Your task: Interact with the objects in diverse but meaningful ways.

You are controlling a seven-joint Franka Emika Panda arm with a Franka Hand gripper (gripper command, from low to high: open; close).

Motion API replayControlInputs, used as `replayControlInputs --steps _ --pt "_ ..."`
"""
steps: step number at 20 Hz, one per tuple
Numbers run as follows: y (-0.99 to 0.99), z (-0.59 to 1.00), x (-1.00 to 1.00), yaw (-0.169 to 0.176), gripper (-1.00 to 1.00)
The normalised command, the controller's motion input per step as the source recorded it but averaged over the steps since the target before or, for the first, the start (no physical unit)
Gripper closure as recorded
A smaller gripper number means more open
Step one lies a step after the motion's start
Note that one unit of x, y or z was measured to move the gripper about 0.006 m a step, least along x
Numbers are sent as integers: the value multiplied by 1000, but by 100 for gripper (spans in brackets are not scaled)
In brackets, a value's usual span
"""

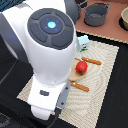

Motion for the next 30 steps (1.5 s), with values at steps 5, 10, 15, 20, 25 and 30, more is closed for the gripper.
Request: replayControlInputs --steps 5,10,15,20,25,30 --pt "116 -1 -1000 0 100" --pt "196 125 -890 0 100" --pt "256 250 -807 0 100" --pt "257 -53 -979 0 100" --pt "222 -196 -1000 0 100" --pt "284 -287 -990 0 100"
